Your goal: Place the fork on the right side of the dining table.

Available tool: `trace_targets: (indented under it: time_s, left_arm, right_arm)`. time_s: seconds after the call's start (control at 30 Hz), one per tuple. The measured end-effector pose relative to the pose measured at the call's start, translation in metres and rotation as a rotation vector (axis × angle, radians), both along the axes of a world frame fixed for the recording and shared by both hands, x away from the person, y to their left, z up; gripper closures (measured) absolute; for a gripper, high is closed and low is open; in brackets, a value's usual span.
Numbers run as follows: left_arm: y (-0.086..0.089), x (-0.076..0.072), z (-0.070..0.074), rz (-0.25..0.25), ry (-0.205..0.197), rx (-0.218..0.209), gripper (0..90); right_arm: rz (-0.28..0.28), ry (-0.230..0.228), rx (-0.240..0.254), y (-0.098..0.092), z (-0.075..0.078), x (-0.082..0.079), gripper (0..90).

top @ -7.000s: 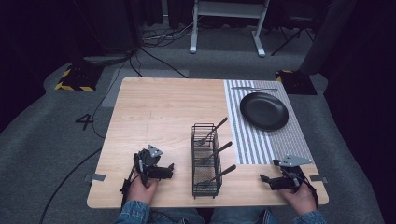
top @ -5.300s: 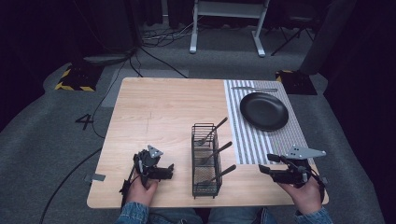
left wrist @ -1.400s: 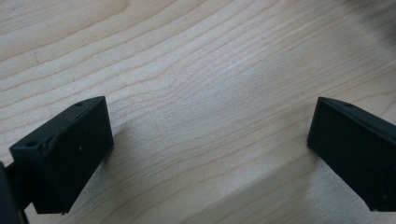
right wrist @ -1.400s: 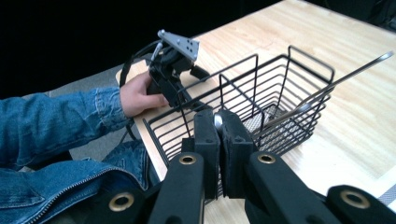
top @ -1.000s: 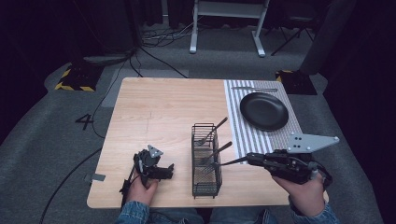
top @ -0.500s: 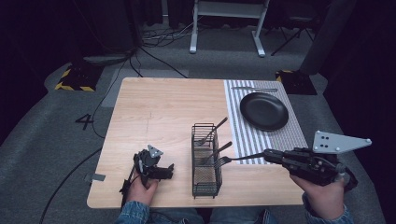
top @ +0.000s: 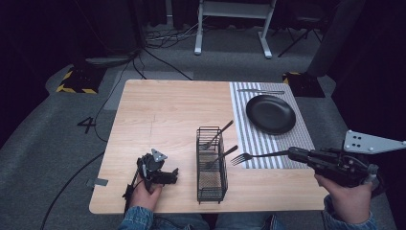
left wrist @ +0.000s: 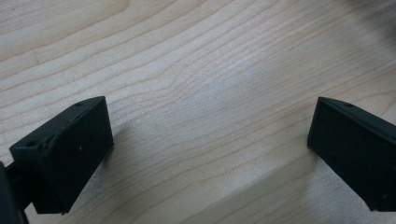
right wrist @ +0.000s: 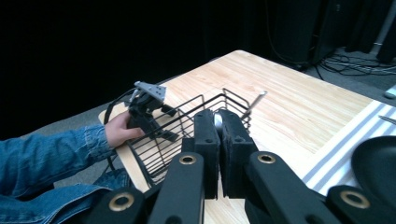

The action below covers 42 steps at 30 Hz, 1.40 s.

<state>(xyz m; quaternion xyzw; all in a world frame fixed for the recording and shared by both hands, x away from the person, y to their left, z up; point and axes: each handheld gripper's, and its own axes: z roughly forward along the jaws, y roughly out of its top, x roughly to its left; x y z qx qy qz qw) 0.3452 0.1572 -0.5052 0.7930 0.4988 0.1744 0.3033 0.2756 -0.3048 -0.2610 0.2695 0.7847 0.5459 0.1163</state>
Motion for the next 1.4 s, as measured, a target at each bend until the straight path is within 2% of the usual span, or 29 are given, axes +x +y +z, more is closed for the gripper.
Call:
trace_targets:
  time_s: [0.4, 0.67, 0.87, 0.9, 0.93, 0.97, 1.0, 1.03, 1.3, 1.33, 1.4]
  left_arm:
    - [0.0, 0.0, 0.0, 0.0, 0.0, 0.0, 0.2]
    - [0.0, 0.0, 0.0, 0.0, 0.0, 0.0, 0.2]
    - [0.0, 0.0, 0.0, 0.0, 0.0, 0.0, 0.2]
    - [0.0, 0.0, 0.0, 0.0, 0.0, 0.0, 0.2]
    - [0.0, 0.0, 0.0, 0.0, 0.0, 0.0, 0.2]
    - [0.0, 0.0, 0.0, 0.0, 0.0, 0.0, 0.2]
    - [0.0, 0.0, 0.0, 0.0, 0.0, 0.0, 0.2]
    - [0.0, 0.0, 0.0, 0.0, 0.0, 0.0, 0.2]
    - [0.0, 0.0, 0.0, 0.0, 0.0, 0.0, 0.2]
    - [0.0, 0.0, 0.0, 0.0, 0.0, 0.0, 0.2]
    - [0.0, 0.0, 0.0, 0.0, 0.0, 0.0, 0.2]
  right_arm:
    - [-0.084, 0.006, 0.016, -0.026, 0.001, 0.011, 87.1]
    - [-0.145, 0.019, 0.018, -0.043, 0.001, 0.025, 87.1]
    - [-0.185, 0.05, 0.022, -0.053, -0.008, 0.039, 87.0]
    - [-0.201, 0.068, 0.019, -0.056, -0.013, 0.047, 87.0]
    - [-0.201, 0.068, 0.019, -0.056, -0.013, 0.047, 87.0]
    - [-0.216, 0.088, 0.02, -0.059, -0.018, 0.056, 87.0]
    - [-0.216, 0.088, 0.02, -0.059, -0.018, 0.056, 87.0]
    - [-0.231, 0.107, 0.019, -0.063, -0.024, 0.064, 87.0]
    - [-0.278, 0.147, 0.017, -0.07, -0.041, 0.09, 87.1]
    - [-0.287, 0.157, 0.019, -0.072, -0.046, 0.097, 87.0]
    - [-0.291, 0.166, 0.021, -0.073, -0.049, 0.1, 87.0]
